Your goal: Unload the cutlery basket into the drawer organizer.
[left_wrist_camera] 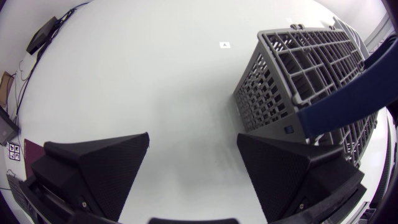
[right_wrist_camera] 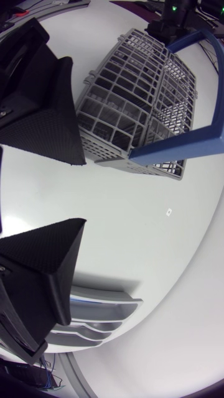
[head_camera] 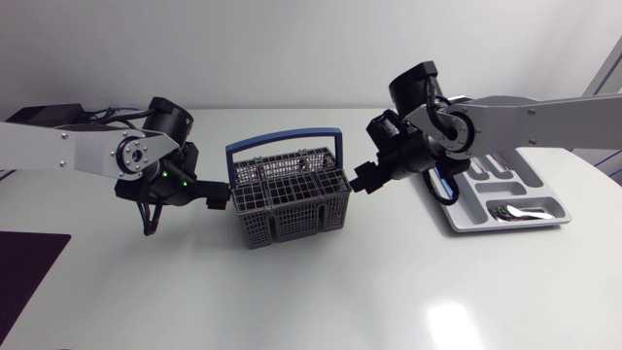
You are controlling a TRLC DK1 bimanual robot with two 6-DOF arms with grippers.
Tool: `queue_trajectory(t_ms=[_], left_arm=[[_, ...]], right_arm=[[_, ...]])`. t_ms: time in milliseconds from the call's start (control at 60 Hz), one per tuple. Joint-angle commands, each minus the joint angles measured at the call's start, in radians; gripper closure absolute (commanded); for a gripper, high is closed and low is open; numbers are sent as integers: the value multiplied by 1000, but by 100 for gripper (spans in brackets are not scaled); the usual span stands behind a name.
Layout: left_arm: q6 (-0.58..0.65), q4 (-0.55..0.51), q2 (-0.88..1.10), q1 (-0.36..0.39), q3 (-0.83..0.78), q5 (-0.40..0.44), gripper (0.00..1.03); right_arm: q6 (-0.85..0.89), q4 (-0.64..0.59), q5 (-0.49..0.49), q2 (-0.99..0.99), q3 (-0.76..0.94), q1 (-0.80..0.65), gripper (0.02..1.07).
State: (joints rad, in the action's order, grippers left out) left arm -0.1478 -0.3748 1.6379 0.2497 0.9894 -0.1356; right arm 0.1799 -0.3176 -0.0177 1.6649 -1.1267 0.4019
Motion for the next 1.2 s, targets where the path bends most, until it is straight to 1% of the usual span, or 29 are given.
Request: queue_trajectory(t_ms=[0,133,300,567,700,950,1183], left_arm=[[21,10,31,-6,11,7,4],[21,27,54,-4,20,7,4],[21,31,77,2,37,7,4],[22,33,73,8,28,7,4],[31,33,51,13,9,19,4],[34,31,16,86,-20,17,4],[31,33,-18,154,-49,19,4]], right_arm=[[-43,-1,13,56,-39,-9,63],[-54,-3,96,76,-44,-9,66],[-60,-1,180,19,5,29,68],[-79,-17,205,-42,64,149,68],[-76,-31,214,-60,85,170,68],[-66,-58,217,-129,131,201,68],[-62,-58,209,-151,143,155,68]])
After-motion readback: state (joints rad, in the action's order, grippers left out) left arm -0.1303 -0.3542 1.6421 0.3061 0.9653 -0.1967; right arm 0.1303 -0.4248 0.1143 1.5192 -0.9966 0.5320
